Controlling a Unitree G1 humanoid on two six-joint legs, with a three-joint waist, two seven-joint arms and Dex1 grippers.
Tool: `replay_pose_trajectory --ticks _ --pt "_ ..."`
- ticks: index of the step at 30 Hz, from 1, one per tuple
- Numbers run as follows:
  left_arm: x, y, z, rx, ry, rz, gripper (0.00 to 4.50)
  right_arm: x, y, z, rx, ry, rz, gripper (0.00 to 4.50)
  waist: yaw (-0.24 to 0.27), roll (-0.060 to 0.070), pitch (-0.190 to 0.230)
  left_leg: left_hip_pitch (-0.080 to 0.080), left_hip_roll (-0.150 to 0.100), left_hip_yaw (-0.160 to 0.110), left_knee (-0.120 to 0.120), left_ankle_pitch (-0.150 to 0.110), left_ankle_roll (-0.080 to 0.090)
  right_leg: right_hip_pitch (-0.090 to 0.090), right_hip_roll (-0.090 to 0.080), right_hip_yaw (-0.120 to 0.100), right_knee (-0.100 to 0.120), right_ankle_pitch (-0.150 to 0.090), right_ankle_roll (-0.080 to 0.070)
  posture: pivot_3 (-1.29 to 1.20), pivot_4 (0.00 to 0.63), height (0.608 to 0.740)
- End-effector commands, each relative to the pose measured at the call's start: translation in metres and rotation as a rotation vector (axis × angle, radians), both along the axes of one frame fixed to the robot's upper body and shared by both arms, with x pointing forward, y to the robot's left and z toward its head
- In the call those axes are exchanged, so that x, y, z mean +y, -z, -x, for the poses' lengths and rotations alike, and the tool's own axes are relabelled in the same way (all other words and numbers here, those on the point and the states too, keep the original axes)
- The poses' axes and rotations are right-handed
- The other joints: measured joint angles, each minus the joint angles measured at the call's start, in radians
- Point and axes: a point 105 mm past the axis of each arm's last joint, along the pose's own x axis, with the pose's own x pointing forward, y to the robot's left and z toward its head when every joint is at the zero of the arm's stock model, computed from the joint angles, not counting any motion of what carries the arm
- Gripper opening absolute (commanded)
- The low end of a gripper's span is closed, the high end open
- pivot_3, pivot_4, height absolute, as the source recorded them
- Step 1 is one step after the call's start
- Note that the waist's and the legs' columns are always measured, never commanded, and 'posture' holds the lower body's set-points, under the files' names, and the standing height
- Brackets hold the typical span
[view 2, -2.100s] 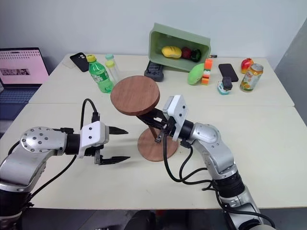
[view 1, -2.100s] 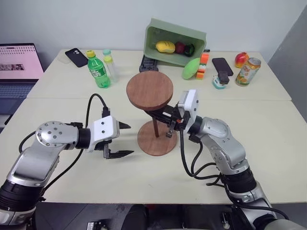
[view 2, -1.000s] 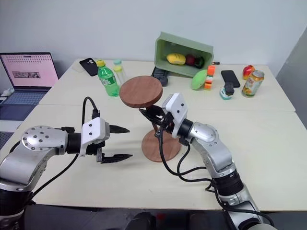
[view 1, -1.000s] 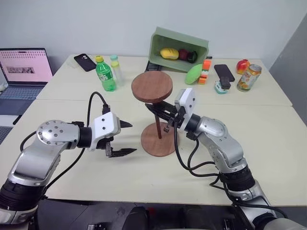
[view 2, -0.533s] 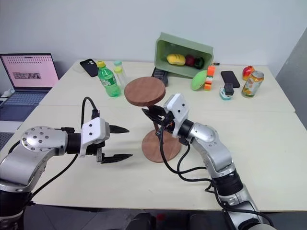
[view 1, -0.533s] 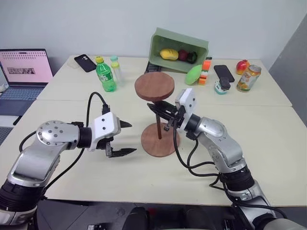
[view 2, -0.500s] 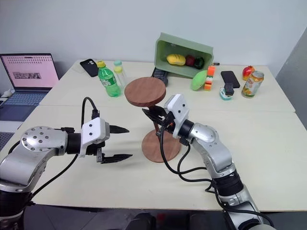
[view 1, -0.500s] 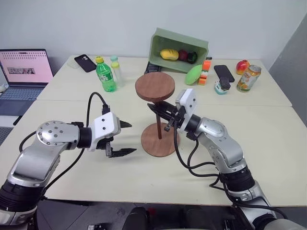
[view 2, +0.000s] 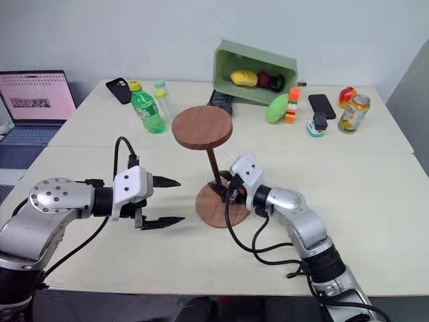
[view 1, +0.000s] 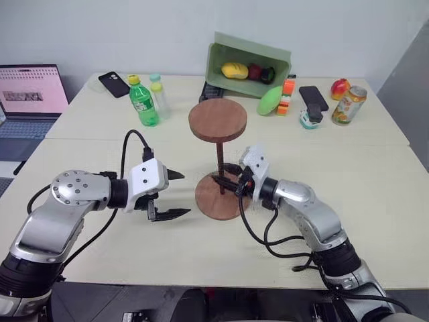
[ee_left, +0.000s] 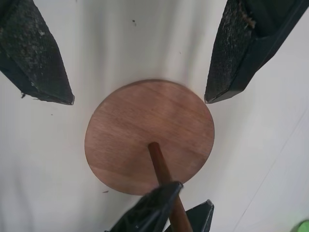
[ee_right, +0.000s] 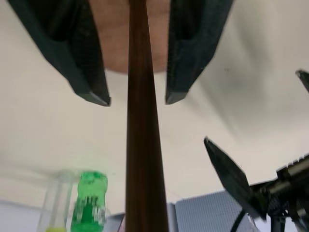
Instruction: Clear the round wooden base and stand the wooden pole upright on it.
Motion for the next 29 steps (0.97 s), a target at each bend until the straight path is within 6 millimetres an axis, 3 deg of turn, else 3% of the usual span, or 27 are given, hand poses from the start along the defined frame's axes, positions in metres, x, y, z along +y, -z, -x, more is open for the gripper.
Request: replay_pose_trajectory --ticks 1,9,17,21,26,29 --pt "0.0 -0.012 -0.001 -0.052 0.005 0.007 4.5 0.008 -0.015 0.015 -0.056 -0.091 -0.009 2.89 -0.004 0.0 0.0 -0.003 0.0 0.0 0.0 0.0 0.0 -0.003 -0.001 0.0 0.0 0.0 0.0 0.0 0.15 0.74" --pt "0.002 -0.022 -0.005 -0.062 -0.054 0.099 4.5 -0.006 -0.016 0.016 -0.074 -0.092 0.044 2.89 -0.001 0.0 0.0 -0.003 0.0 0.0 0.0 0.0 0.0 -0.002 -0.001 -0.001 -0.001 0.0 0.0 0.0 0.15 0.74" --pt "0.027 -0.032 -0.009 -0.088 -0.155 0.086 4.5 -0.078 -0.043 0.043 -0.156 -0.131 0.192 2.89 0.005 -0.001 0.001 -0.004 -0.001 -0.001 0.0 0.0 0.0 -0.001 -0.002 -0.001 -0.002 0.0 0.0 0.0 0.15 0.74" --pt "0.04 -0.037 -0.014 -0.104 -0.187 0.073 4.5 -0.126 -0.057 0.058 -0.146 -0.091 0.271 2.89 0.006 0.0 0.002 -0.003 0.0 -0.001 0.0 0.0 0.0 -0.001 -0.002 -0.002 -0.002 0.0 0.0 0.0 0.15 0.74" --pt "0.044 -0.047 -0.024 -0.125 -0.185 0.073 4.5 -0.168 -0.063 0.066 -0.086 0.015 0.325 2.89 0.006 -0.001 0.004 -0.002 -0.001 -0.001 0.0 0.0 0.0 0.001 -0.001 -0.002 -0.002 0.0 0.0 0.0 0.15 0.74" --pt "0.042 -0.052 -0.029 -0.118 -0.161 0.089 4.5 -0.18 -0.065 0.069 -0.08 0.047 0.358 2.89 0.006 -0.001 0.004 -0.003 -0.001 0.0 0.0 0.0 0.0 0.001 -0.001 -0.002 -0.002 0.0 0.0 0.0 0.15 0.74"
